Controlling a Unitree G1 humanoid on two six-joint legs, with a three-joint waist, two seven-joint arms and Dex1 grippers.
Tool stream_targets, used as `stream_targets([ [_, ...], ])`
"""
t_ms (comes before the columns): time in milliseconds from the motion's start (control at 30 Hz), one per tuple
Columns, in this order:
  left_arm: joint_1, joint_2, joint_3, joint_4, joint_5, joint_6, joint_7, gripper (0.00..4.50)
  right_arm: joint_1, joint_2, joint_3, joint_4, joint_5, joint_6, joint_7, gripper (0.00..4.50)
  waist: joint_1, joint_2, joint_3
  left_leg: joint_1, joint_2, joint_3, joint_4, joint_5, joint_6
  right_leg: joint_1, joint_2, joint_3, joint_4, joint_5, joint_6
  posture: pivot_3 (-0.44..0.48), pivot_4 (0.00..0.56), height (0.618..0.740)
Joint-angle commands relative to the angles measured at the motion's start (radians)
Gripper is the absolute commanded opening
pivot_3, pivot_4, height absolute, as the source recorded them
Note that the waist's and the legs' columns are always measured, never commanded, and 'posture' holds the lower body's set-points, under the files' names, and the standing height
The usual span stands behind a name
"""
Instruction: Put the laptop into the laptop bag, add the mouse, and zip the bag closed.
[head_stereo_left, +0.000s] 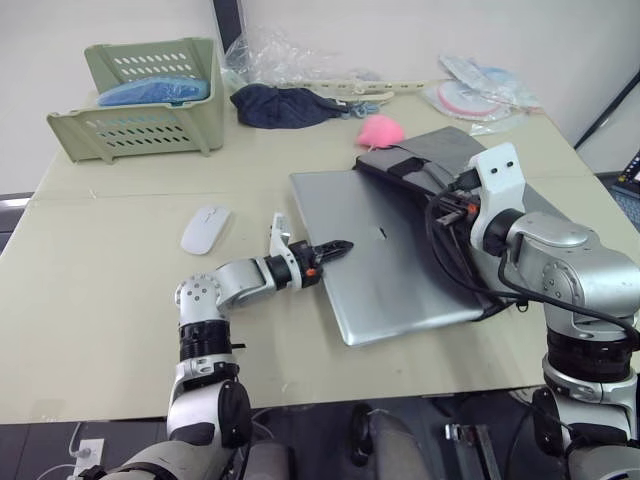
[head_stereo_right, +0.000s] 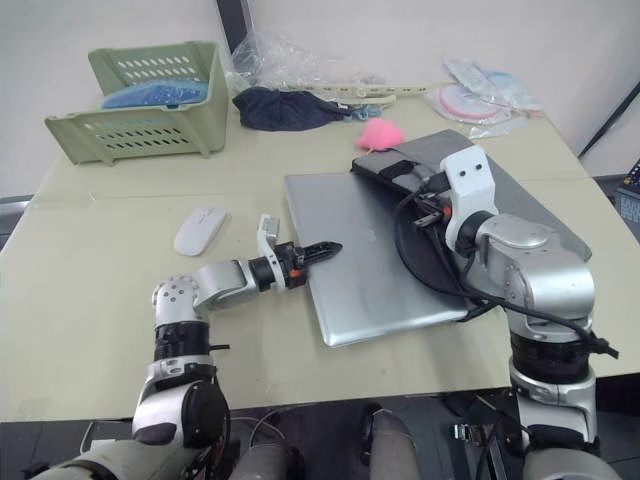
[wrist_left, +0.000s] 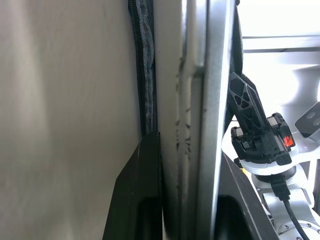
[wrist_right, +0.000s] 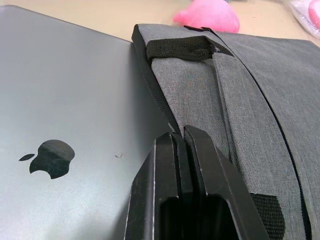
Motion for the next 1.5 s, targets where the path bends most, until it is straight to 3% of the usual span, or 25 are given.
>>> stream_targets([
  [33,-0.082,0.025,-0.025,0.031,0.024,-0.031,-0.104,0.41,-0.028,0.000,-0.006,-0.071,0.018,-0.005,-0.012,0.02,-0.001,0.000,0.000,0.000,0.000,0.000,0.000,0.000,0.000,0.000,0.000,0.000,0.000,0.000,0.000,0.000,0.150,0.740],
  [867,-0.038,-0.101,-0.051,0.038,0.150,-0.162,-0.124,0.41,-0.042,0.020,0.000,-0.109,0.028,0.036,-0.018,0.02,-0.001,0.000,0.000,0.001,0.000,0.001,0.000,0.000,0.000,0.000,0.000,0.001,0.000,0.000,0.000,0.000,0.150,0.740],
  [1500,-0.123,-0.161,-0.067,0.119,0.235,-0.272,-0.176,0.41,-0.111,0.087,-0.046,-0.174,0.064,0.184,-0.045,0.02,-0.001,0.000,0.000,0.000,0.000,0.001,0.000,0.000,0.000,0.000,0.000,0.001,0.000,0.000,0.000,0.000,0.150,0.740],
])
